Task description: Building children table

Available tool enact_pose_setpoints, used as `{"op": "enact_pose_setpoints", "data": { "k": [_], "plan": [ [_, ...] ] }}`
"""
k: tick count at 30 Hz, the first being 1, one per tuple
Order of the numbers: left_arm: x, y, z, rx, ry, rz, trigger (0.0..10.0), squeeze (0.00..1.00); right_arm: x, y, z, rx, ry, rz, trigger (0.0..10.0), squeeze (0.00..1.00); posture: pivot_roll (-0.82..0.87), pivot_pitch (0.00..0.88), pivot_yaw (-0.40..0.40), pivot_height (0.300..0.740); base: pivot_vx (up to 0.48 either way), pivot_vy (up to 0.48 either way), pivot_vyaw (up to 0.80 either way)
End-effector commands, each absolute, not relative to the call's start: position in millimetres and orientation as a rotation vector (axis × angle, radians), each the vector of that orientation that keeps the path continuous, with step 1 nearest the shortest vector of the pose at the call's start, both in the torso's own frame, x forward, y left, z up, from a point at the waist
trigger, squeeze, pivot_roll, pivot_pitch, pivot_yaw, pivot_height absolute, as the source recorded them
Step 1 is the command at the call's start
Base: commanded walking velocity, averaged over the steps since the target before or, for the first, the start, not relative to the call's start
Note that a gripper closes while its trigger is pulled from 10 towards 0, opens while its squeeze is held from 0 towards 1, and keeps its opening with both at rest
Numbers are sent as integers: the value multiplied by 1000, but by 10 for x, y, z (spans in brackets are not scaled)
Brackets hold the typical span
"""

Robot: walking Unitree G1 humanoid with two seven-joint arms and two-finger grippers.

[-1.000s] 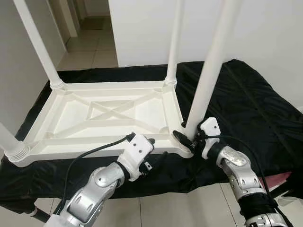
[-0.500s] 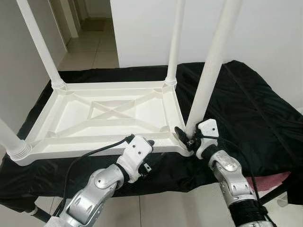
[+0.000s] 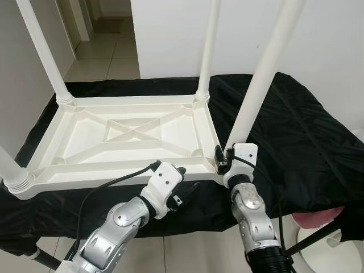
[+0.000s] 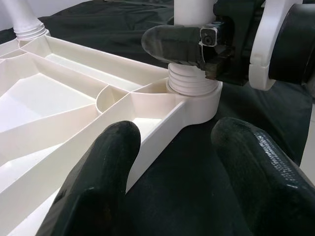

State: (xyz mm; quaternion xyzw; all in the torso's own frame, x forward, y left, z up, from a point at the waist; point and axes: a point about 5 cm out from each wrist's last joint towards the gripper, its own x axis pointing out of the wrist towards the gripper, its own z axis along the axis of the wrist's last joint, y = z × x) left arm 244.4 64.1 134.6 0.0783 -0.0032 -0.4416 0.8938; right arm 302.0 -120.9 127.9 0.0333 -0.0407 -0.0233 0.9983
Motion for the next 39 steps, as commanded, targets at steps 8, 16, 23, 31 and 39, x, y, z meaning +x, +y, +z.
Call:
{"op": "enact_pose_setpoints", "data": {
  "k": [8,16,23,31,39],
  "plan": [
    [2417,648,1327,178,9,-966,10000,0,2959,-1140,1182,120,-52,26,10000,1000,17,18,34,740,0,0,0],
    [2405,685,1304,187,18,-978,10000,0,2940,-1162,1254,116,-93,41,10000,1000,11,3,38,740,0,0,0],
    [2450,673,1308,190,17,-1006,10000,0,2889,-1349,1288,51,-127,261,10000,0,-24,0,56,740,0,0,0],
    [2441,650,1295,197,20,-1047,10000,0,2912,-1442,1334,-40,-140,411,10000,0,-60,0,71,740,0,0,0],
    [2487,643,1338,204,3,-1044,10000,0,2990,-1512,1404,-102,-125,611,10000,0,-52,0,67,740,0,0,0]
  ]
}}
